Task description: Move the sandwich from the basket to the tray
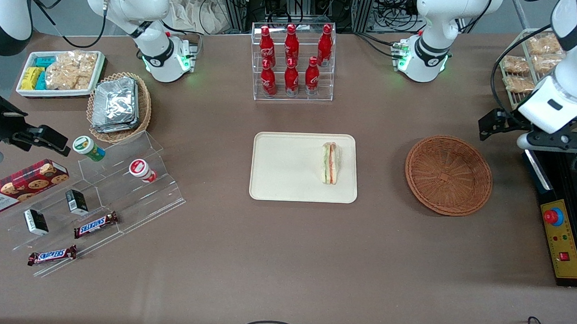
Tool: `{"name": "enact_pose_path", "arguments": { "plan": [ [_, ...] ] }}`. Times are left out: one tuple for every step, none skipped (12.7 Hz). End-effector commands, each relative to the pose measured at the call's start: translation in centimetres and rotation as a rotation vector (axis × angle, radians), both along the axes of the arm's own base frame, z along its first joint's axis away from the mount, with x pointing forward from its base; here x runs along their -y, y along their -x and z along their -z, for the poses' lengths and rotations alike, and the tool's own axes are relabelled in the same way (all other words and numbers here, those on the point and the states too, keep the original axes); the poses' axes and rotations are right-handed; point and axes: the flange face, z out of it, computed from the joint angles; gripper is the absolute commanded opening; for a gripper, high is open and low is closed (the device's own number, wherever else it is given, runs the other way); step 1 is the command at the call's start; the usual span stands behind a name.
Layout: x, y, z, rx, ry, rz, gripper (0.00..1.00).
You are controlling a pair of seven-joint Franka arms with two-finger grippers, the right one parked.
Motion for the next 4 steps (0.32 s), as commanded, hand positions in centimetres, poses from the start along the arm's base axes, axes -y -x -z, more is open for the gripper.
{"name": "enact_pose_path", "arguments": {
  "plan": [
    [0.18,0.58,-1.74,-0.005,0.016,0.018,1.00],
    [0.10,0.58,-1.74,-0.005,0.016,0.017,1.00],
    [0.13,0.55,-1.64,-0.008,0.018,0.018,1.00],
    [0.05,0.60,-1.58,-0.010,0.018,0.018,1.00]
  ]
}}
